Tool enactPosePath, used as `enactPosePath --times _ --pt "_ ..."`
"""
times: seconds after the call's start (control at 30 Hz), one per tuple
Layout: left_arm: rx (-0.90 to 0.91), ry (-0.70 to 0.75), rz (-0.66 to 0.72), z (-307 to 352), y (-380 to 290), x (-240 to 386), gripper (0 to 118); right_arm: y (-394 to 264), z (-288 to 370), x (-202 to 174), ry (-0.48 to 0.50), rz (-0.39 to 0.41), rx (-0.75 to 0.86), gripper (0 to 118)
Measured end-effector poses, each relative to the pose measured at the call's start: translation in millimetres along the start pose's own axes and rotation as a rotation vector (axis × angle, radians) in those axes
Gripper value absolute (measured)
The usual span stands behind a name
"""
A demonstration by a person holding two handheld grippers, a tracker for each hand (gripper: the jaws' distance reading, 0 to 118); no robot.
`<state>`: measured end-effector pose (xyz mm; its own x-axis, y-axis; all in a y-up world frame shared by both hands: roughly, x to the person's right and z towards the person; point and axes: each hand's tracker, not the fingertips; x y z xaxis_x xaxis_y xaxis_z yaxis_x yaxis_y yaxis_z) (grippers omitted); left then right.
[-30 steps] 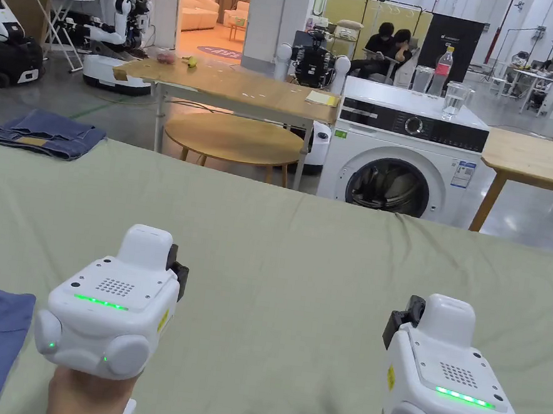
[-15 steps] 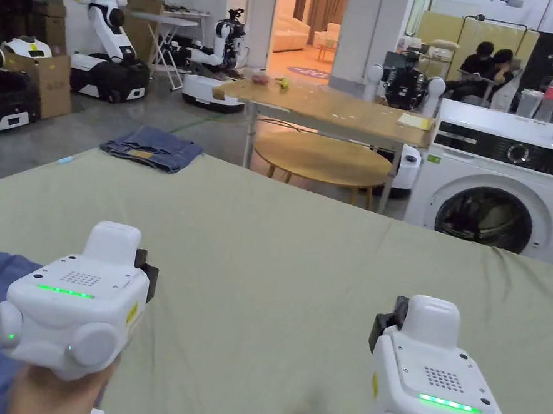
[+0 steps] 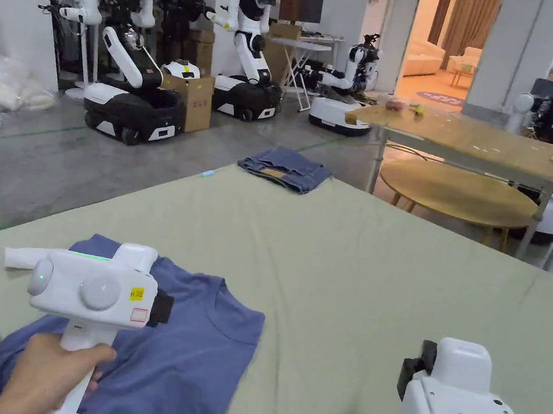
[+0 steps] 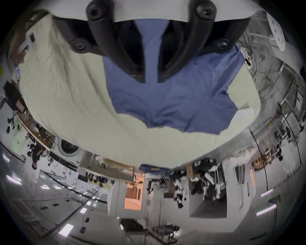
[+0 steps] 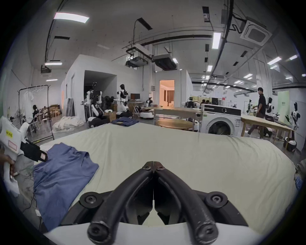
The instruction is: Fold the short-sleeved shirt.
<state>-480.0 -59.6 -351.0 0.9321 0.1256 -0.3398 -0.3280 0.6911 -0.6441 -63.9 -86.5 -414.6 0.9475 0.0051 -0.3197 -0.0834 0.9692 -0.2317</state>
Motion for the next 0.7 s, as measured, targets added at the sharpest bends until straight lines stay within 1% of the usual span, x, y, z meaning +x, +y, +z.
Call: enactPosePath --times 0.03,0.07,0.13,0.17,0.27,0.3,0.37,0.4,0.47,0.5,0.53,0.6,0.67,0.7 --pt "-0.028 -0.003 0.010 -7 4 -6 20 -2 -3 0 0.003 0.005 -0.009 0" --pt "-0.058 0.003 0.015 -17 6 -12 34 -4 -4 0 0.003 0.008 -0.018 0" --pt "-0.095 -0.006 0.026 -33 10 -19 72 -7 -6 2 0.002 0.009 -0.033 0" --pt "-0.106 -0.010 0.031 -40 12 -20 76 -7 -7 4 0.001 0.008 -0.040 0" --pt "-0.177 -0.060 0.040 -78 7 -22 76 -11 -10 8 -0.007 0.008 -0.065 0" --pt "-0.213 -0.047 0.032 -92 6 -19 76 -15 -12 9 -0.007 0.008 -0.071 0" --pt "-0.301 -0.031 -0.019 -105 -11 4 76 -18 -13 11 -0.011 0.013 -0.080 0" --pt "-0.322 0.011 -0.071 -115 -17 11 76 -19 -13 12 -0.014 0.016 -0.084 0" --pt "-0.223 0.071 -0.172 -108 -28 29 76 -17 -9 13 -0.016 0.021 -0.091 0" --pt "-0.208 0.086 -0.183 -105 -30 36 76 -18 -9 14 -0.018 0.023 -0.094 0" --pt "-0.192 0.099 -0.203 -104 -33 42 73 -19 -10 15 -0.019 0.023 -0.096 0" --pt "-0.161 0.078 -0.226 -96 -42 47 57 -22 -14 16 -0.018 0.019 -0.101 0" --pt "-0.145 0.075 -0.241 -90 -46 54 32 -23 -14 17 -0.017 0.018 -0.105 0" --pt "-0.141 0.073 -0.244 -88 -46 57 17 -22 -12 16 -0.016 0.020 -0.106 0"
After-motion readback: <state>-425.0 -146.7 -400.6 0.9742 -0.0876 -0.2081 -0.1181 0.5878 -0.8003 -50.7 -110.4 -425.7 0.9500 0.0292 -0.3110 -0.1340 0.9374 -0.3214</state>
